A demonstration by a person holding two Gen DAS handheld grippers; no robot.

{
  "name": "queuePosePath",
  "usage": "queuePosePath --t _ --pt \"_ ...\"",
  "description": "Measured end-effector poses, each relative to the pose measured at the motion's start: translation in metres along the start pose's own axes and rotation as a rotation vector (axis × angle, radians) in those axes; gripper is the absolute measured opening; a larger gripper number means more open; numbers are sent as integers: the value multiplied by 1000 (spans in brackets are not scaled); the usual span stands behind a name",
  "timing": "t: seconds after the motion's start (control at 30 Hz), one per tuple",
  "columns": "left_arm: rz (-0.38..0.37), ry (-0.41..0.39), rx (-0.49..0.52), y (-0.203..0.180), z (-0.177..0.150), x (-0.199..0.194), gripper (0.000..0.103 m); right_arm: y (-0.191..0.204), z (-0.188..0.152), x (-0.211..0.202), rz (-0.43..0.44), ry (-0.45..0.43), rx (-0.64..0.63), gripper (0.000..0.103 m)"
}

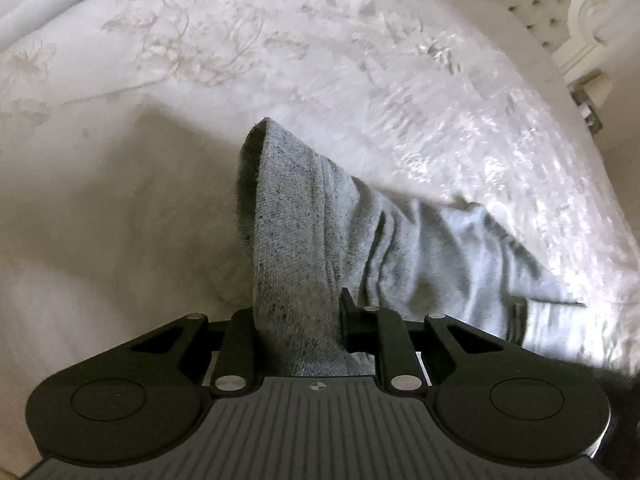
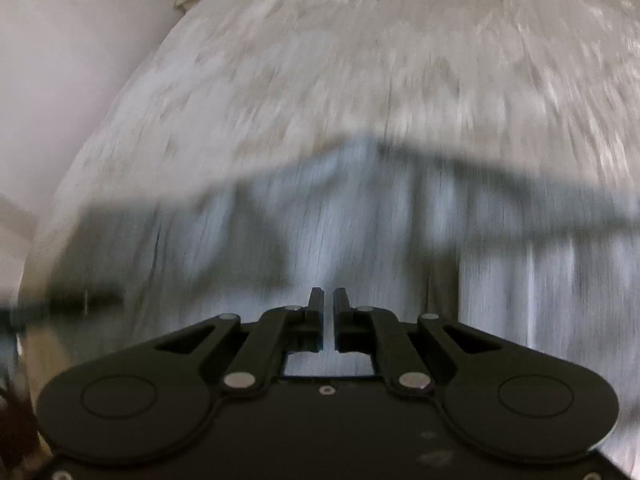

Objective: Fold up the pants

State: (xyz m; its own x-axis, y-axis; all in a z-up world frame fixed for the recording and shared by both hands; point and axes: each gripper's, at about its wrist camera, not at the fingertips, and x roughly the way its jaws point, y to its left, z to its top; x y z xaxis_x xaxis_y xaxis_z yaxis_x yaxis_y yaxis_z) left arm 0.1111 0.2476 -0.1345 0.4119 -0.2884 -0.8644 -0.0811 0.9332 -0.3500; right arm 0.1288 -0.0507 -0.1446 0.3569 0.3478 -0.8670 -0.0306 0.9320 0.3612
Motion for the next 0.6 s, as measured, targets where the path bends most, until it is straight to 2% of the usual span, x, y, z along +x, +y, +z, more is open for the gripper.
queuePosePath --t 0.17,0.23,0.33,0.47,0.6 --pt "-40 -33 4 -17 4 -10 18 4 -68 9 -37 142 -8 6" --pt "-48 -52 25 -30 4 -16 17 6 -77 11 -46 130 -35 6" --pt "-73 -87 46 -47 7 -28 17 8 -72 6 -29 115 -29 6" --pt "-101 -138 50 -80 10 -49 16 -1 -60 -19 30 22 -4 7" --pt "-104 -185 108 -132 4 -62 16 -24 -53 -47 91 -52 23 7"
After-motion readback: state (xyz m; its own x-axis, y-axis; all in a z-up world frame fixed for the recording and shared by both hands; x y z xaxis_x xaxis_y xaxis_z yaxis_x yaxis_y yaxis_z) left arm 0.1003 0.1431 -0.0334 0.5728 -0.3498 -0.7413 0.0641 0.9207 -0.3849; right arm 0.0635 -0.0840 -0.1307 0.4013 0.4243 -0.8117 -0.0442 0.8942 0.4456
